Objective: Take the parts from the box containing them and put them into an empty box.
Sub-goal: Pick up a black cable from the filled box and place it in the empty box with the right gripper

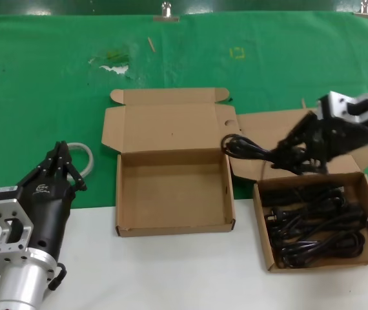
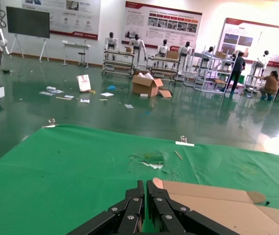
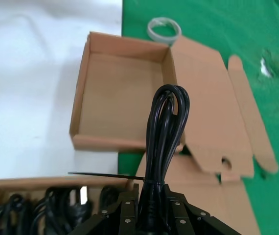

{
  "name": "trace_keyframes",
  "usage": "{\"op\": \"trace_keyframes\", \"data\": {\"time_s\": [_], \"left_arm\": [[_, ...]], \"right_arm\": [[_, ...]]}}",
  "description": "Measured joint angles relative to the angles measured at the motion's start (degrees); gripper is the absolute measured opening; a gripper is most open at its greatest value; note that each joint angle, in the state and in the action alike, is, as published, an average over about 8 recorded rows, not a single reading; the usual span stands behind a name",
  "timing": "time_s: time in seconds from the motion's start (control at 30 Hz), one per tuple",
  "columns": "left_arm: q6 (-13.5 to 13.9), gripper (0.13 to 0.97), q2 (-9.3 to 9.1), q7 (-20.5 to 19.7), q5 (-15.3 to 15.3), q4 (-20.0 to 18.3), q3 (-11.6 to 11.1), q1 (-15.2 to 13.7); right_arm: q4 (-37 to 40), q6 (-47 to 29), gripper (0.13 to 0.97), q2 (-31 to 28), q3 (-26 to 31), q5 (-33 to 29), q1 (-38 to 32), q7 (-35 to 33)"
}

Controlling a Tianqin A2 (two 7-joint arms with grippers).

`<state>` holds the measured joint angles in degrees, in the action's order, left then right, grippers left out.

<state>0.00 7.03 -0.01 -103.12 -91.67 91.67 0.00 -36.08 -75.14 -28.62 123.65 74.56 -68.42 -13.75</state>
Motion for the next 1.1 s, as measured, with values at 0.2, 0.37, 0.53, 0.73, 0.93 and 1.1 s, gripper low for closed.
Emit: {"op": "trace_keyframes", "data": {"time_s": [0.2,0.37,0.53,0.73,0.93,1.1], "left_arm": [[0.0,0.156,0.0,0.0,0.0,0.0,0.0,0.0],[0.0,0.156,0.0,0.0,0.0,0.0,0.0,0.0],[0.0,0.156,0.0,0.0,0.0,0.0,0.0,0.0],[0.0,0.156,0.0,0.0,0.0,0.0,0.0,0.0],[0.0,0.156,0.0,0.0,0.0,0.0,0.0,0.0],[0.0,0.156,0.0,0.0,0.0,0.0,0.0,0.0]], "right_arm": [[13.36,0.93,0.224,6.46,0.5,0.24,-5.97,-9.59],[23.81,3.1,0.223,11.75,0.44,0.23,-9.74,-16.56],[30.01,5.61,0.219,15.96,0.05,0.3,-11.35,-20.54],[33.22,8.52,0.219,20.36,-0.72,0.63,-11.69,-21.86],[34.37,11.08,0.219,23.65,-1.26,0.77,-11.07,-21.8],[34.8,13.06,0.219,25.32,-1.38,0.58,-10.07,-21.71]]}}
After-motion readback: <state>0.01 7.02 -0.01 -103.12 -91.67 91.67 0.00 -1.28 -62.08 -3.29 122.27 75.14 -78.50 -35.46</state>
